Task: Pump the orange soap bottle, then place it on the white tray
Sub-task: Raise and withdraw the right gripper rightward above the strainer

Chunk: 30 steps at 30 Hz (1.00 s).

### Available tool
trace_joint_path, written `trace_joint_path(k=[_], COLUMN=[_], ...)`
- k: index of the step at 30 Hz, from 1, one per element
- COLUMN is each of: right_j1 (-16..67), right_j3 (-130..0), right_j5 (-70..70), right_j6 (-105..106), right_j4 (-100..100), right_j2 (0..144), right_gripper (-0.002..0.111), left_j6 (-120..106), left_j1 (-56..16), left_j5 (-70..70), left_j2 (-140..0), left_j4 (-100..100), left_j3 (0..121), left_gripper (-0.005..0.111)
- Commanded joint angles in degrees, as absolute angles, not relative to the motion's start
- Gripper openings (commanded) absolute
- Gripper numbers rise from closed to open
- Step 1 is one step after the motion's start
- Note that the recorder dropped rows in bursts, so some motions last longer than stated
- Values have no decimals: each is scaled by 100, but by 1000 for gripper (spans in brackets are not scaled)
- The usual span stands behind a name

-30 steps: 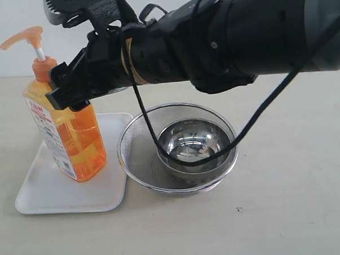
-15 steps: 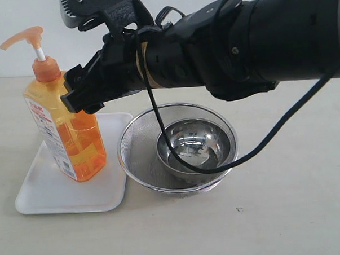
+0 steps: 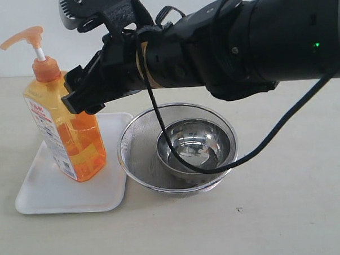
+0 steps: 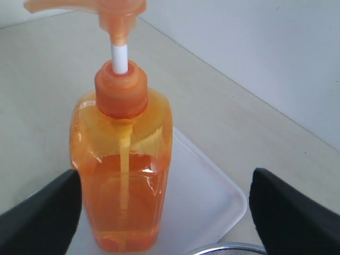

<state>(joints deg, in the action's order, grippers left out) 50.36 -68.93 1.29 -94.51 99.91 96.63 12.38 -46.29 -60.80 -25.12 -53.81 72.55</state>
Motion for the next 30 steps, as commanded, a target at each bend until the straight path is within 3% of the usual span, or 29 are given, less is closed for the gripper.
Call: trace_joint_path(k=[1, 30], right_j1=[5025, 5025], right_j3=[-6865, -6269], right_j5=[170, 721], right_j6=[-9386, -9442], right_j4=[9995, 9995], right_j2=[9584, 9238], right_gripper=[78, 77], left_j6=[1241, 1269], left_j1=[-4638, -4638], left_j5=[-6020, -6020], left_j2=[-2486, -2486], left_j4=[-5383, -5375], left_j3=[7223, 7223], left_gripper=[5, 5])
